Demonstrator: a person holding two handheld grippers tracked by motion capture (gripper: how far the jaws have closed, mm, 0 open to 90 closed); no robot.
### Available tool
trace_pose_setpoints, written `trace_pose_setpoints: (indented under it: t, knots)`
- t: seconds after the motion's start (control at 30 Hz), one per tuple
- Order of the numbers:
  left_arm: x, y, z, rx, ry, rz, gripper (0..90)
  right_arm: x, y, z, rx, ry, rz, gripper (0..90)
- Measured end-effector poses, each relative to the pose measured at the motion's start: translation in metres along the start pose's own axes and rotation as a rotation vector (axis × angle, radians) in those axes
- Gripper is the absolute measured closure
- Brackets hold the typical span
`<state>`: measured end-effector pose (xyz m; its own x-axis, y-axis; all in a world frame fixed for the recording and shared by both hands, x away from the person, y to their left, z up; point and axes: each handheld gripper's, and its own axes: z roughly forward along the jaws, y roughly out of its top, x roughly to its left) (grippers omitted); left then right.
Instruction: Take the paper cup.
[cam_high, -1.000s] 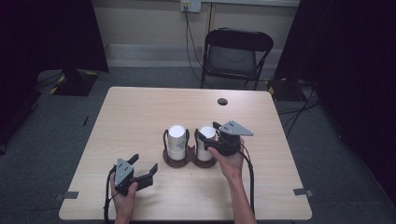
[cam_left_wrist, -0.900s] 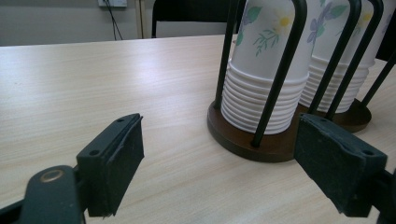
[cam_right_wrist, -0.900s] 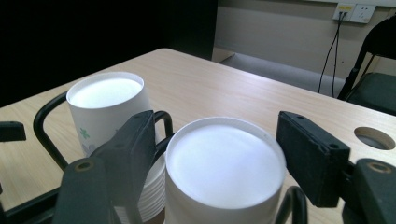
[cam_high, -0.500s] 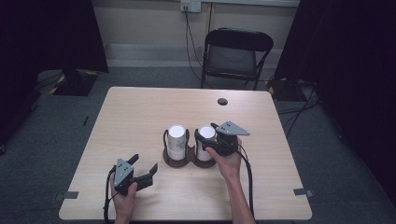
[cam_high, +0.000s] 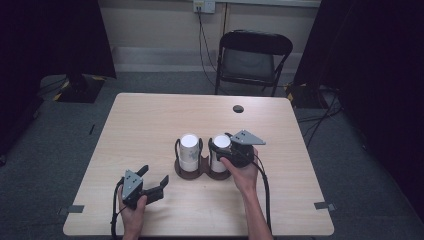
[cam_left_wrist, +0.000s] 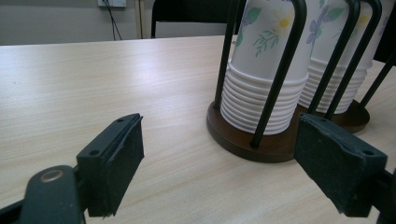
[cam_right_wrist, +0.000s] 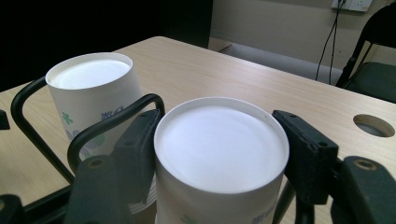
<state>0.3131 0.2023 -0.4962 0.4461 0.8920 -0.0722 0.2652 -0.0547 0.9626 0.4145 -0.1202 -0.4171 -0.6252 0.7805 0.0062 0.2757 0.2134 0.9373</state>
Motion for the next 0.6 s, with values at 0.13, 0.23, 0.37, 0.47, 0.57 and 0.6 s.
trace_pose_setpoints:
  t: [0.13,0.23,0.37,0.47,0.57,0.6]
  knots:
    - [-0.0002,0.0,0.0,0.0,0.001,0.001,16.2,-0.0004,0.0003,-0.0011,0.007,0.003,-0.001,35.1]
    - [-0.0004,0.0,0.0001,0.0,0.002,0.003,16.3,-0.0003,0.0003,-0.0014,0.006,0.001,-0.004,35.3]
    - [-0.0003,0.0,0.0,0.0,0.0,0.002,16.2,-0.0001,0.0008,-0.0023,-0.005,-0.008,-0.001,35.6]
    - [-0.0005,-0.0001,0.0,-0.002,-0.001,0.004,16.2,-0.0001,0.0015,-0.0021,-0.009,-0.008,-0.006,35.7]
    - [-0.0012,-0.0002,0.0,-0.003,-0.006,0.01,16.2,-0.0011,0.0032,-0.0036,-0.018,-0.004,0.0,35.8]
    - [-0.0012,-0.0002,0.0,-0.003,-0.006,0.01,16.1,-0.0011,0.0032,-0.0036,-0.018,-0.004,0.0,35.8]
